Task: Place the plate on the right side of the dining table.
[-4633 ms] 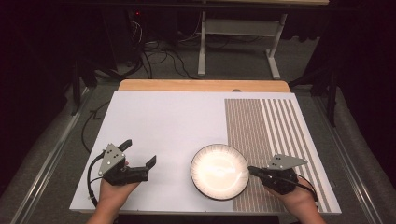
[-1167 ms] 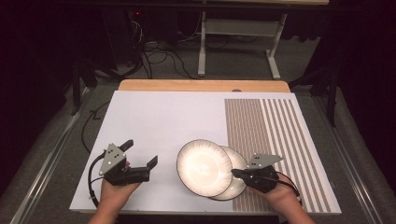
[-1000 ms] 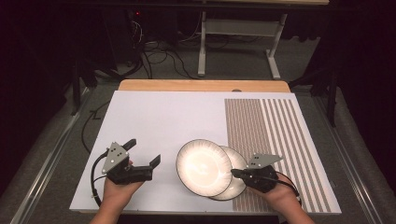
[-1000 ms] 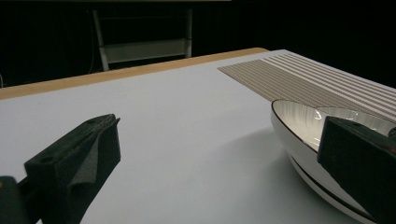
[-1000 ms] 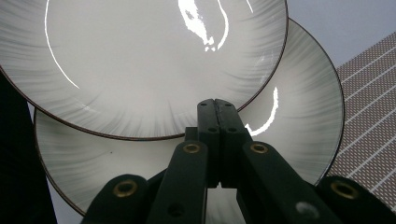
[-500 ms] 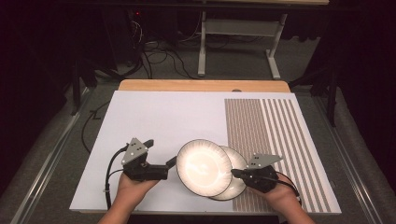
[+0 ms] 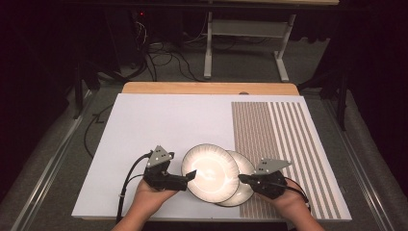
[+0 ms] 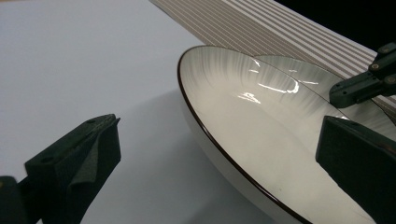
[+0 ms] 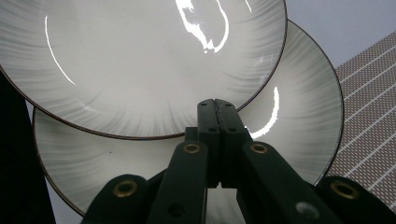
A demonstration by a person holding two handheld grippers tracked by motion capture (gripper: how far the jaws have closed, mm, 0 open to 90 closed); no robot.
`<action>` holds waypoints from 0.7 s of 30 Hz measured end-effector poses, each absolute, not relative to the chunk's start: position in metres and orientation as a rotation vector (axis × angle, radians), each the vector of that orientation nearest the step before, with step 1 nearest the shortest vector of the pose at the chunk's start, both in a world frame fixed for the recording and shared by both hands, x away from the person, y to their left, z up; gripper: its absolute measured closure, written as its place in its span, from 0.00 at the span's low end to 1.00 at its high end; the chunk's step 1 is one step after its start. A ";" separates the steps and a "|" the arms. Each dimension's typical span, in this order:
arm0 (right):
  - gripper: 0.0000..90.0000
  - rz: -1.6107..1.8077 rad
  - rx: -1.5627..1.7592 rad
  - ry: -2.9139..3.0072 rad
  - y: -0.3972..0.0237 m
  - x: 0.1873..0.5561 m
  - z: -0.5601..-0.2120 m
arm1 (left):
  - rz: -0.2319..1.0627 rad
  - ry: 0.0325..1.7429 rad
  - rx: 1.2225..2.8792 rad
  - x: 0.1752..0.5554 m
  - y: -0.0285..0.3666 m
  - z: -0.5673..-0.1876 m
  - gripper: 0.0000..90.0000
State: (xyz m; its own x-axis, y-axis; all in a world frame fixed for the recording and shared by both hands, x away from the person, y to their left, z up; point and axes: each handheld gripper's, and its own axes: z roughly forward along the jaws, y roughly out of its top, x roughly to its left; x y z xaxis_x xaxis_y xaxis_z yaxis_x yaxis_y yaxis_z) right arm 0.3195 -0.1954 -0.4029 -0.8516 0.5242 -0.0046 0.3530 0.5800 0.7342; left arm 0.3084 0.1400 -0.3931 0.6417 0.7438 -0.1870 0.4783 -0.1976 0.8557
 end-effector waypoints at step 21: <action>1.00 1.130 0.729 2.588 -0.195 0.319 -0.403 | 0.021 1.045 1.874 0.311 0.134 -0.406 0.30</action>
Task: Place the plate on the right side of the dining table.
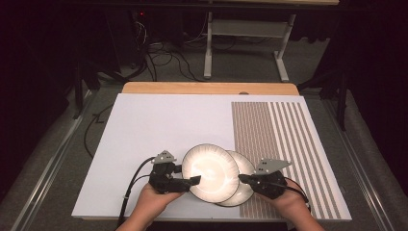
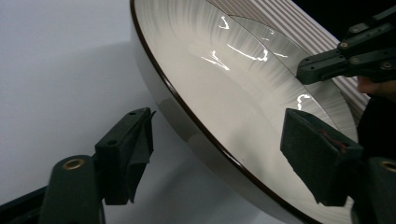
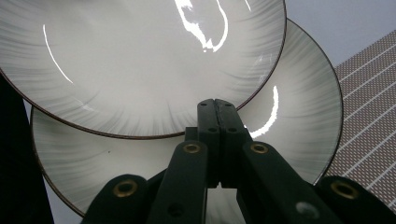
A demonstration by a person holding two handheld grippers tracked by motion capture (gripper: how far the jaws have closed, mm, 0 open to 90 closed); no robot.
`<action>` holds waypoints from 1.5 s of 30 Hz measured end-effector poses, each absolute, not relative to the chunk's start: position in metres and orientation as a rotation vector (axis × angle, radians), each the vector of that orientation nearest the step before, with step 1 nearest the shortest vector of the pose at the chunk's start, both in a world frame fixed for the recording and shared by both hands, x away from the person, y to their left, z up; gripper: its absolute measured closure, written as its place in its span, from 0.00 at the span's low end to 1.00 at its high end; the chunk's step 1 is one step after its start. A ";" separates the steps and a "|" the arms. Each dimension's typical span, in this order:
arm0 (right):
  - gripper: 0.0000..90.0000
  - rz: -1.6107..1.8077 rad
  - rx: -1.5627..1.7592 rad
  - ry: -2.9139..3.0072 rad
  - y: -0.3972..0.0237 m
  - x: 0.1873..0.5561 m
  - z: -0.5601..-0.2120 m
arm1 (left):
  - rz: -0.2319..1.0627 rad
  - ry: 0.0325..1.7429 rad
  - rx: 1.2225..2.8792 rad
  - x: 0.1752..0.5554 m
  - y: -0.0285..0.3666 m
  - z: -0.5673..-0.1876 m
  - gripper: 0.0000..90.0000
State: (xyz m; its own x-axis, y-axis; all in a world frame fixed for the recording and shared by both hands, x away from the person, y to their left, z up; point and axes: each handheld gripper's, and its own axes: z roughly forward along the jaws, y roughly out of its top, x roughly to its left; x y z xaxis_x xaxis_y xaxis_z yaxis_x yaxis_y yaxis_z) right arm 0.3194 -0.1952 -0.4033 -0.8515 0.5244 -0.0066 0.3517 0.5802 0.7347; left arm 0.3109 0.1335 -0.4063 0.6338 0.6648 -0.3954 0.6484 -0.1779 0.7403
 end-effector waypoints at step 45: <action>1.00 1.150 0.720 2.554 -0.200 0.315 -0.398 | -0.181 1.170 1.763 0.321 0.137 -0.409 0.74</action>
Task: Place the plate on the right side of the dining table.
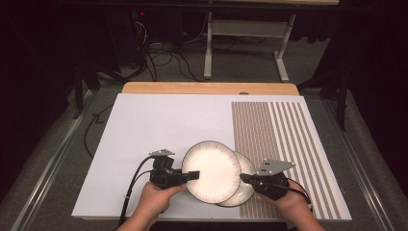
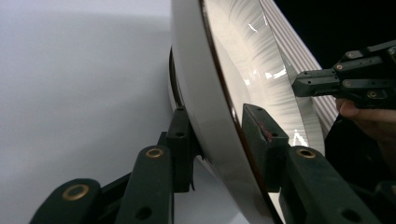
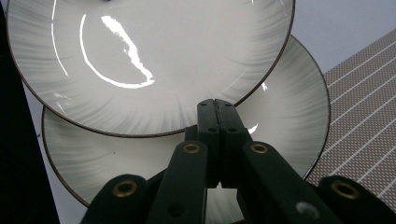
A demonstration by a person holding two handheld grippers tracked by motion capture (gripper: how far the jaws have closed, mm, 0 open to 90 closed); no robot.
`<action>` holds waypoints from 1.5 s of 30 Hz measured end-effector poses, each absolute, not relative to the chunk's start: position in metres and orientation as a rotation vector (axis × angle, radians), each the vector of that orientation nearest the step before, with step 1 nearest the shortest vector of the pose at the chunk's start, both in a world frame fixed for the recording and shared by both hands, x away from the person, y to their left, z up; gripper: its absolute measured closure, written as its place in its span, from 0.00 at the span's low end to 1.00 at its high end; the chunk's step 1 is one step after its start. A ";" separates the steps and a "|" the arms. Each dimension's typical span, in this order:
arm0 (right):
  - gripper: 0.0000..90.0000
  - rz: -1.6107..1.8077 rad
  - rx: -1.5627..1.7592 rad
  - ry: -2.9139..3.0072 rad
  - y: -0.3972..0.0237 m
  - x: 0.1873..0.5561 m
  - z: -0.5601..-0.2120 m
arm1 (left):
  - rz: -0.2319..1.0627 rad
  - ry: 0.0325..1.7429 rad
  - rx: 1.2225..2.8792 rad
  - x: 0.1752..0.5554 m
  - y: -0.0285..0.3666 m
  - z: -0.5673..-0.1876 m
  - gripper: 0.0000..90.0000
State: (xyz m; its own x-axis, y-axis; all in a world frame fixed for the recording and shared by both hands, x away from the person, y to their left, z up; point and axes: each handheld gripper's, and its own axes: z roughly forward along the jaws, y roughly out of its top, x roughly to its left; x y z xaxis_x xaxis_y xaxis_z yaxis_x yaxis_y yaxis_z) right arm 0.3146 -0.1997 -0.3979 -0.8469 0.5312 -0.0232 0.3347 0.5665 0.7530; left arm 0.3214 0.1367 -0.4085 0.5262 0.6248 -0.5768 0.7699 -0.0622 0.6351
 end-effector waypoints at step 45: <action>0.11 1.401 0.994 2.045 -0.282 0.310 -0.360 | 0.293 0.905 1.680 0.304 0.157 -0.381 0.87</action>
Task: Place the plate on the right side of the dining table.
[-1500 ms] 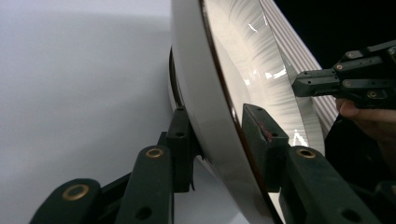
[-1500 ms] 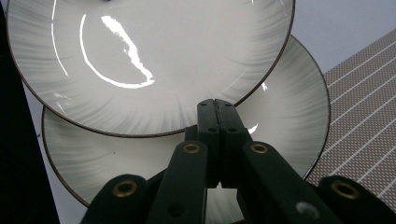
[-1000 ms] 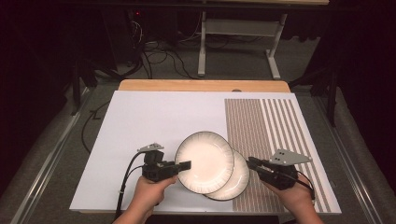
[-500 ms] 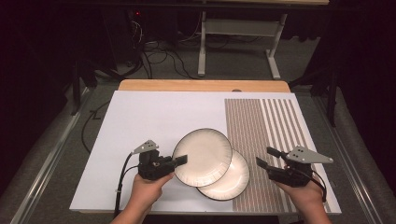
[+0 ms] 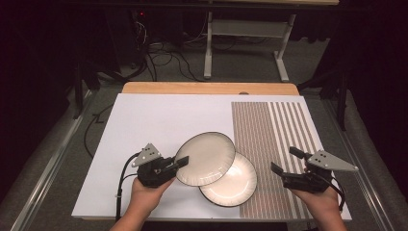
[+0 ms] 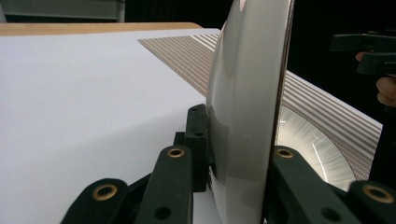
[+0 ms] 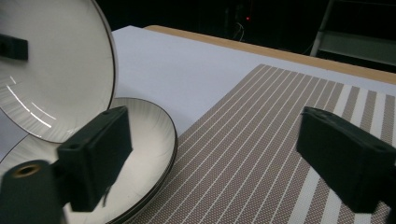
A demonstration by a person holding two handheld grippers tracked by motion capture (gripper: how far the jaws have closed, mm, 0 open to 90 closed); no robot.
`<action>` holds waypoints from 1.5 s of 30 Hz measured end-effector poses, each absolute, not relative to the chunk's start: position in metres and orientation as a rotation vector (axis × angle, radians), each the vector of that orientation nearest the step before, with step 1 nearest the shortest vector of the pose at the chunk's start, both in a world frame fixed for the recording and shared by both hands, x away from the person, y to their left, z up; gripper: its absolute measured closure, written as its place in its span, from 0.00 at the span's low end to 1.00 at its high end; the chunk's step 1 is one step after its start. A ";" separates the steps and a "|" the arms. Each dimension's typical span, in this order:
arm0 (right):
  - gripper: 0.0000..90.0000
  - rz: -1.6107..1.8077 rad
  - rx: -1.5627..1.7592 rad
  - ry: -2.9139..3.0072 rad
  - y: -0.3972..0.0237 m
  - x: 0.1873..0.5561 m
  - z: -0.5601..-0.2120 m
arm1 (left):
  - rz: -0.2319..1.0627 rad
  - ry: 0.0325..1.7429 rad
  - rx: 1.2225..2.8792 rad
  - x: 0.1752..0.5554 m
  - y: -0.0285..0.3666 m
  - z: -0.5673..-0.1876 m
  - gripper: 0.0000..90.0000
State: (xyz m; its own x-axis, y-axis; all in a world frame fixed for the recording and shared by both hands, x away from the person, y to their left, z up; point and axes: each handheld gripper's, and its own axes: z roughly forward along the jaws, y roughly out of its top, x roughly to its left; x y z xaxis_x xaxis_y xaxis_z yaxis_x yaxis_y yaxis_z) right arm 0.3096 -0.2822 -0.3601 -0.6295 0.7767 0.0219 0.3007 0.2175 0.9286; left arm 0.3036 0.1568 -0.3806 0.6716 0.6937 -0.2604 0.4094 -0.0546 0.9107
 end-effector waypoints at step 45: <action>0.07 1.445 0.911 2.161 -0.214 0.331 -0.360 | 0.378 0.817 1.762 0.301 0.157 -0.377 0.86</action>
State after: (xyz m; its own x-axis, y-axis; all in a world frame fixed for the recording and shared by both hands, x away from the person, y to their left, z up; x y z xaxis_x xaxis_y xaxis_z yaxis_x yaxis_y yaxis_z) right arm 0.3306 -0.2141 -0.3596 -0.7154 0.6977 0.0377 0.3016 0.2597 0.9174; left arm 0.3006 0.1569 -0.3765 0.7107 0.6891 -0.1414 0.3380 -0.1582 0.9278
